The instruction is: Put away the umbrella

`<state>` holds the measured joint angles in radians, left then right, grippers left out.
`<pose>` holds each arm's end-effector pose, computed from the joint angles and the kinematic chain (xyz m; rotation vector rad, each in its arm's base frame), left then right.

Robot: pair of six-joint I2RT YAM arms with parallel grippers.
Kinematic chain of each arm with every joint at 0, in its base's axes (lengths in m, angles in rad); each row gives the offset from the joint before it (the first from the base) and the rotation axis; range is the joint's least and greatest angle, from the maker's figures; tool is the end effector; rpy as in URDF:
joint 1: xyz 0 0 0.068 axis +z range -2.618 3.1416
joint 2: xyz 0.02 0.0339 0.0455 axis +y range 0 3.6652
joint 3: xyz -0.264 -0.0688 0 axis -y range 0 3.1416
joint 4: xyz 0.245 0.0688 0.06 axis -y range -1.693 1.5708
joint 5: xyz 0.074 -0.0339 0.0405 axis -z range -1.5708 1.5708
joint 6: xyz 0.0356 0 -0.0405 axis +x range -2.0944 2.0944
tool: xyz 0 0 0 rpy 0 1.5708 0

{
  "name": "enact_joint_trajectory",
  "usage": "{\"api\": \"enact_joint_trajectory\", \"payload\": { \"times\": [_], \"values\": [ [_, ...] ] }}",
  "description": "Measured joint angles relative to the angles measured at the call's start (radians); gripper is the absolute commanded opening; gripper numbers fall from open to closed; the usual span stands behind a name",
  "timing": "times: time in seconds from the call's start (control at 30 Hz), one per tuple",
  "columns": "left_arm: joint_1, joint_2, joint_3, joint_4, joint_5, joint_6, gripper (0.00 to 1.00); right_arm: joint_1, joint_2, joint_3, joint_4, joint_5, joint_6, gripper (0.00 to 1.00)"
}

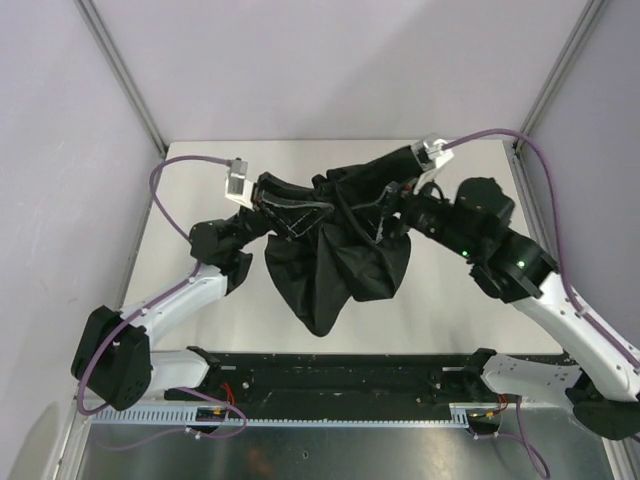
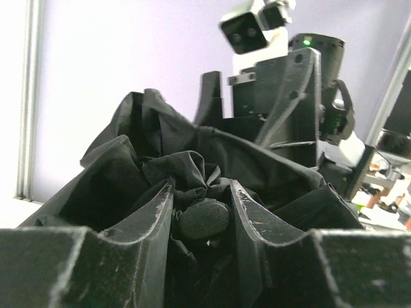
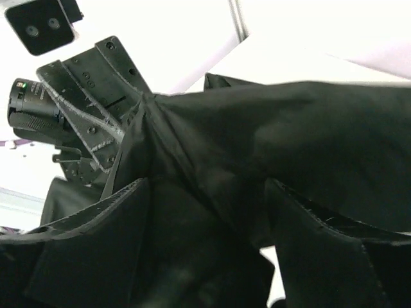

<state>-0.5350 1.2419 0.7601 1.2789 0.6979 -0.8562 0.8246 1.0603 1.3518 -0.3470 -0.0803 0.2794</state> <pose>0.2038 -0.1474 0.3754 0.5968 0.9343 -1.5317 0.1457 0.1618 0.4656 -0.5212 1.6238 0.9037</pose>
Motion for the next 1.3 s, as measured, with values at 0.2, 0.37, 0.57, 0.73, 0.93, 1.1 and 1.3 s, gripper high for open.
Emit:
{"api": "enact_joint_trajectory", "payload": {
  "times": [0.2,0.37,0.57,0.73,0.93,1.1,1.3],
  "values": [
    [-0.002,0.018,0.000,-0.002,-0.100,0.050,0.00,0.025,-0.094,0.059,-0.090,0.035,-0.012,0.87],
    [-0.002,0.032,0.000,-0.012,-0.207,0.142,0.00,0.172,-0.146,0.080,-0.127,0.114,-0.019,0.86],
    [-0.008,0.027,0.002,-0.094,-0.421,0.230,0.00,0.442,-0.133,0.064,-0.116,0.304,-0.085,0.29],
    [-0.037,0.007,0.045,-0.275,-0.615,0.281,0.00,0.575,0.008,-0.013,0.003,0.471,-0.208,0.01],
    [-0.069,-0.040,0.066,-0.422,-0.748,0.313,0.00,0.579,0.257,-0.059,0.095,0.590,-0.341,0.00],
    [-0.069,-0.070,0.071,-0.527,-0.803,0.314,0.00,0.570,0.358,-0.063,0.145,0.707,-0.416,0.00],
    [-0.070,-0.090,0.070,-0.599,-0.787,0.287,0.00,0.482,0.394,-0.056,0.248,0.817,-0.487,0.00]
  ]
}}
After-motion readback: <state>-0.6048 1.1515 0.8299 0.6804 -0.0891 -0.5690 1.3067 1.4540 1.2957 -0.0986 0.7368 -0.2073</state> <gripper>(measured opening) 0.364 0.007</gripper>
